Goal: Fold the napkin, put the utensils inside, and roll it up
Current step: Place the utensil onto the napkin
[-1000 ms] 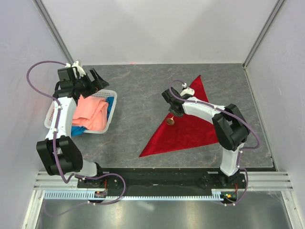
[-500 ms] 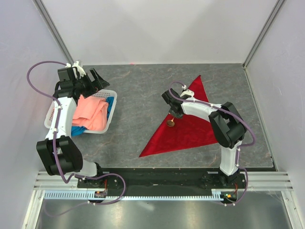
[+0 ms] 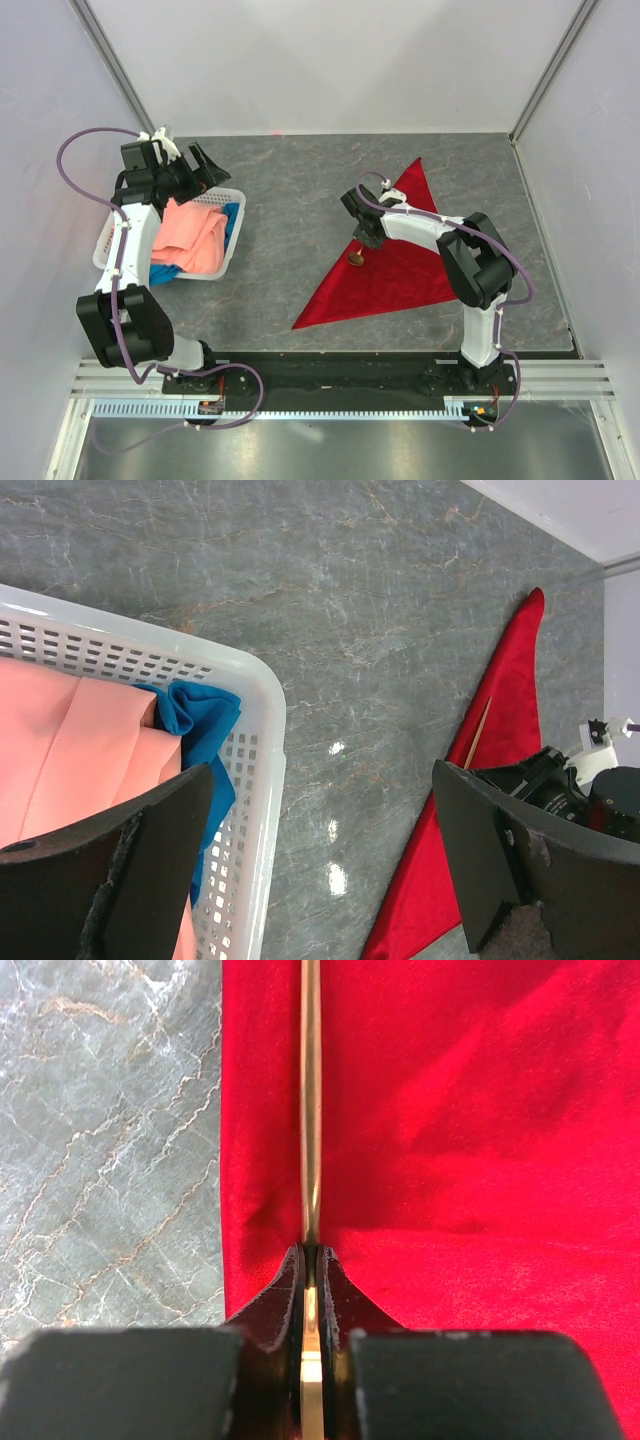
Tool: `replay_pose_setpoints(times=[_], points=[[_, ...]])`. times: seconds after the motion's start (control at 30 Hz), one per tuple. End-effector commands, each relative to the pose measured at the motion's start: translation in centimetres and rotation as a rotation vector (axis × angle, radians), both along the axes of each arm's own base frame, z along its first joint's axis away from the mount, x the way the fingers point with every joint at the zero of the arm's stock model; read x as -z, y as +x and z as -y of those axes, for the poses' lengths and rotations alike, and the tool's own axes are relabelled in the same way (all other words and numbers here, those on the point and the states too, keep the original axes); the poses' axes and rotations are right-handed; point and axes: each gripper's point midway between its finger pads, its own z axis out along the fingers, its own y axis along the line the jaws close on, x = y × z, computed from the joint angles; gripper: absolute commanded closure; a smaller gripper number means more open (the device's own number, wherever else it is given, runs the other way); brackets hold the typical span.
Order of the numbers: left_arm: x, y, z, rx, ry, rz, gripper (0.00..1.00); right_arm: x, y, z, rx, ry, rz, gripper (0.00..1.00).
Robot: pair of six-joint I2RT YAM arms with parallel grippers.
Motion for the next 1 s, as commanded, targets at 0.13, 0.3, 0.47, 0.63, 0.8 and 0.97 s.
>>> replay_pose_setpoints(times=[0.13, 0.3, 0.47, 0.63, 0.8, 0.97], points=[[-1.5, 0.1, 0.3, 0.006, -0.022, 0.048, 0.03, -0.2, 0.1, -0.2, -0.018, 0.014, -0.003, 0.85], [-1.6, 0.1, 0.3, 0.007, -0.024, 0.050, 0.03, -0.5, 0.0, -0.2, -0.036, 0.011, -0.006, 0.80], [-1.6, 0.1, 0.3, 0.007, -0.024, 0.051, 0.03, -0.8, 0.0, -0.4, -0.066, 0.007, -0.008, 0.61], [-1.6, 0.1, 0.2, 0.004, -0.023, 0.051, 0.03, -1.9, -0.4, -0.4, -0.091, 0.015, 0.000, 0.59], [-1.5, 0.1, 0.3, 0.008, -0.025, 0.048, 0.03, -6.8, 0.6, -0.8, -0.208, 0.017, 0.112, 0.51], [-1.1, 0.2, 0.4, 0.011, -0.037, 0.036, 0.03, -10.1, 2.6, 2.5, -0.294, -0.121, 0.155, 0.47]])
